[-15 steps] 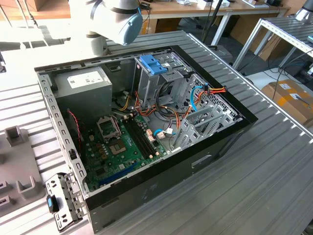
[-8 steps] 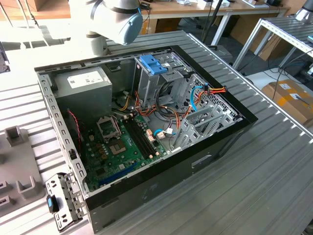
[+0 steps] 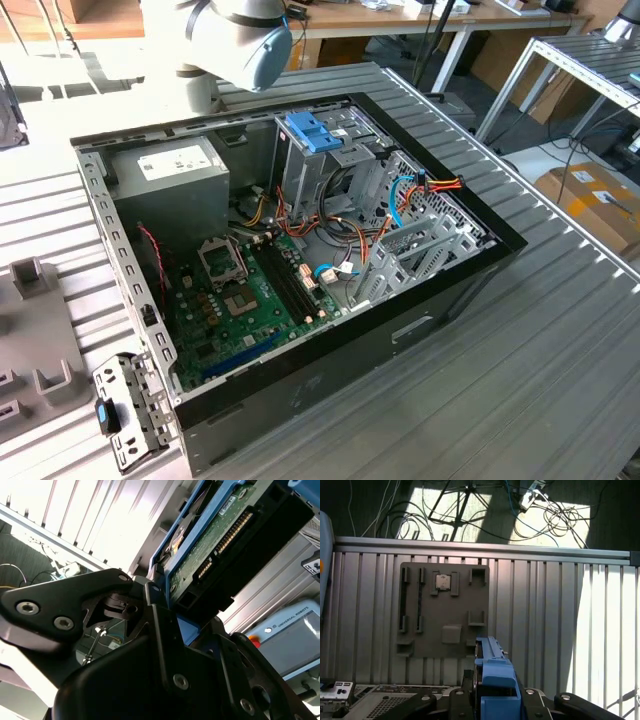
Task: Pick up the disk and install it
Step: 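Pick up the disk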
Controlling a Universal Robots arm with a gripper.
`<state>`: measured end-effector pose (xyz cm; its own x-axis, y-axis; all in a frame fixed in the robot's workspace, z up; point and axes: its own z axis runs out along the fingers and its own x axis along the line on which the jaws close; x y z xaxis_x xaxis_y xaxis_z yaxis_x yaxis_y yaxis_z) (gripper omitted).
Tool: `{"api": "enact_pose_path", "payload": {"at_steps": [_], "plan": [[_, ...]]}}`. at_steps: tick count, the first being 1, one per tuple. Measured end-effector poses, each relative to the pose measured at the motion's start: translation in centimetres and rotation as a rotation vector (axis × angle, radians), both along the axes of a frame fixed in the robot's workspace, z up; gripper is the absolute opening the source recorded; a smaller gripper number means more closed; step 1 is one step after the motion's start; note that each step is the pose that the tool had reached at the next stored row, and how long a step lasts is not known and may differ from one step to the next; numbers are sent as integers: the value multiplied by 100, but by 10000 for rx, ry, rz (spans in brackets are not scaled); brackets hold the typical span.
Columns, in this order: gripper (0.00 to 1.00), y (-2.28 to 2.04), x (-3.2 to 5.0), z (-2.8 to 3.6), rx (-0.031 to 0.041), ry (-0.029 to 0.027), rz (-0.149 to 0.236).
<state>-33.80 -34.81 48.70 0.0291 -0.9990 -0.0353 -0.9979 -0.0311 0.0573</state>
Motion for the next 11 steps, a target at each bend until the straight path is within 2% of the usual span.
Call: {"api": "enact_pose_path", "payload": {"at_steps": [11], "plan": [[37, 0, 93, 0, 0, 0, 0]]}}
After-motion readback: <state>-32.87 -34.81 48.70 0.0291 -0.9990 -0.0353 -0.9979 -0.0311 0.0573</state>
